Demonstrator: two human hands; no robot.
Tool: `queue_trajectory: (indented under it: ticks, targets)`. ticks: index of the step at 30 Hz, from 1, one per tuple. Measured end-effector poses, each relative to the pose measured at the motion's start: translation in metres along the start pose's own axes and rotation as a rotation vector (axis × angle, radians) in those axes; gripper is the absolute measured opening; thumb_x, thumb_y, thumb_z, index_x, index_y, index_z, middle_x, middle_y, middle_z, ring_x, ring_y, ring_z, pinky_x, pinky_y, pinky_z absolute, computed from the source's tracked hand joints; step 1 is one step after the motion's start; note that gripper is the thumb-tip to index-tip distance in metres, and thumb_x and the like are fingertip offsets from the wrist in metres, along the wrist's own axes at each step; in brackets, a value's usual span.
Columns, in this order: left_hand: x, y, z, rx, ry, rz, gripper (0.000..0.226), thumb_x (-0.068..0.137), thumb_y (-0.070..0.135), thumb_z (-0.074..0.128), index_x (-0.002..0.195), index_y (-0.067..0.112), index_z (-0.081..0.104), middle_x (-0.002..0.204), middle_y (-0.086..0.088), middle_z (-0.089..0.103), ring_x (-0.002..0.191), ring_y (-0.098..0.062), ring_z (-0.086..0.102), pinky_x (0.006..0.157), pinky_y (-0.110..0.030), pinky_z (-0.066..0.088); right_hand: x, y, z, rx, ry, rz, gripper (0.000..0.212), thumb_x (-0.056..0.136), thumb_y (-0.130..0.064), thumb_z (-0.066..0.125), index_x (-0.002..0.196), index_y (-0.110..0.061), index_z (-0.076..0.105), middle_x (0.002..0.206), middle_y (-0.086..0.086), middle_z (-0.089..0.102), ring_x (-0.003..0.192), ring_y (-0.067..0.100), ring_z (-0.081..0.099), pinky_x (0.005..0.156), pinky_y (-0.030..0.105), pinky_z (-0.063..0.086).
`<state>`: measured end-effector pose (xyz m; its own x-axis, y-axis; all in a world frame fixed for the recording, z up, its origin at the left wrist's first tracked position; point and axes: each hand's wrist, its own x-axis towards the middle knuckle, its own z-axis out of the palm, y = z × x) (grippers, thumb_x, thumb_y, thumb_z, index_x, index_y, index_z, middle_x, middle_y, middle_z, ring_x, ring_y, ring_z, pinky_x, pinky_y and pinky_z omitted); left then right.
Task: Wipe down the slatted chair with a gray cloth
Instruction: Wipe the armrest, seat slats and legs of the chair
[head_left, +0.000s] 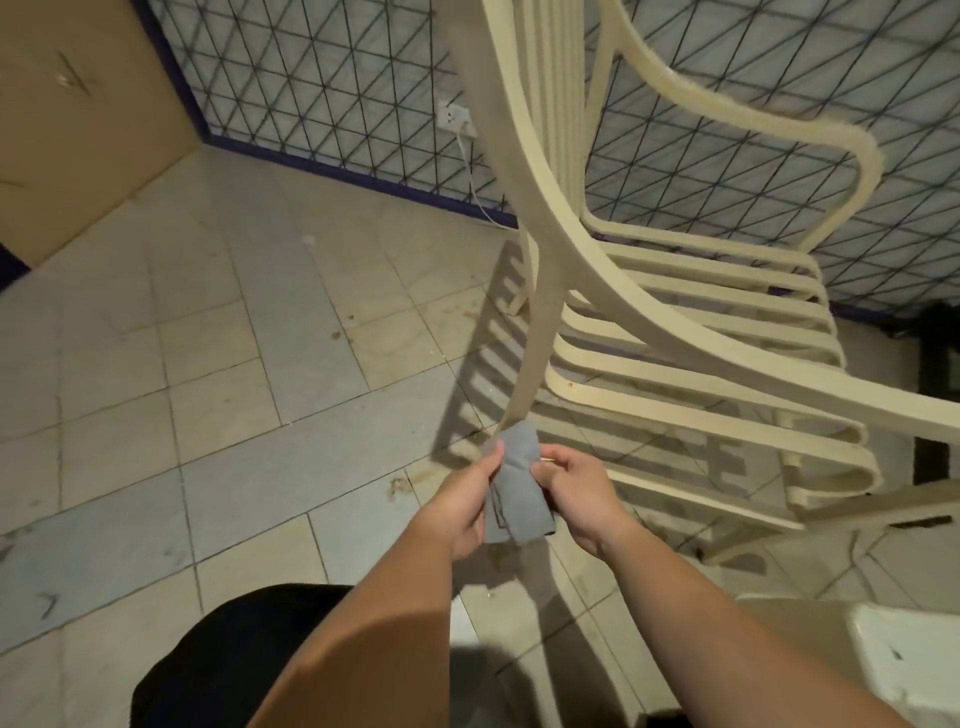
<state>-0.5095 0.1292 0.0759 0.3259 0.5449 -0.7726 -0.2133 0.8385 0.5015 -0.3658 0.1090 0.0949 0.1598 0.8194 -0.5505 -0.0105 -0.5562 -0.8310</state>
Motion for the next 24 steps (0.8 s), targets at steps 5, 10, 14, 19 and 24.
queue_trajectory:
  ticks: [5, 10, 14, 19, 24]
  targets:
    - [-0.016, -0.009, 0.013, -0.159, 0.378, 0.302, 0.021, 0.101, 0.031, 0.058, 0.114, 0.017, 0.064, 0.111, -0.014, 0.073, 0.1, -0.03, 0.07, 0.094, -0.05, 0.056, -0.03, -0.034, -0.007, -0.604, 0.286, -0.395, 0.026, 0.095, -0.014, 0.059, 0.117, -0.017, 0.072, 0.102, -0.004, 0.074, 0.087, 0.006, 0.063, 0.084, 0.023, 0.053]
    - [-0.07, 0.029, 0.07, -0.064, 0.629, 0.847, 0.036, 0.103, 0.034, 0.053, 0.073, 0.014, 0.053, 0.065, 0.002, 0.05, 0.061, -0.01, 0.046, 0.06, -0.027, 0.04, -0.09, -0.124, -0.038, -0.537, 0.714, -1.312, 0.028, 0.084, 0.004, 0.055, 0.1, -0.007, 0.075, 0.092, 0.0, 0.07, 0.089, 0.017, 0.059, 0.086, 0.021, 0.041]
    - [-0.093, 0.048, 0.123, 0.196, 0.453, 1.11, 0.032, 0.102, 0.027, 0.056, 0.133, 0.03, 0.061, 0.139, 0.008, 0.061, 0.128, 0.001, 0.049, 0.113, -0.033, 0.039, -0.084, -0.168, -0.069, -0.839, 0.704, -1.133, 0.031, 0.093, -0.021, 0.047, 0.115, -0.02, 0.069, 0.108, -0.002, 0.068, 0.105, 0.023, 0.055, 0.094, 0.035, 0.04]
    - [-0.078, 0.043, 0.128, 0.365, 0.492, 1.241, 0.042, 0.103, 0.032, 0.054, 0.143, 0.025, 0.053, 0.16, 0.012, 0.032, 0.143, 0.005, 0.029, 0.118, -0.03, 0.034, -0.062, -0.151, -0.093, -1.1, 0.342, -0.735, 0.04, 0.105, -0.042, 0.025, 0.09, -0.021, 0.054, 0.078, -0.001, 0.061, 0.079, 0.027, 0.057, 0.068, 0.038, 0.042]
    - [-0.067, 0.039, 0.117, 0.146, 0.496, 1.174, 0.031, 0.102, 0.032, 0.055, 0.115, 0.013, 0.076, 0.146, 0.021, 0.05, 0.094, 0.009, 0.065, 0.077, -0.014, 0.051, -0.059, -0.151, -0.095, -1.107, 0.367, -0.732, 0.04, 0.107, -0.039, 0.021, 0.084, -0.02, 0.049, 0.07, -0.005, 0.054, 0.072, 0.026, 0.051, 0.063, 0.037, 0.032]
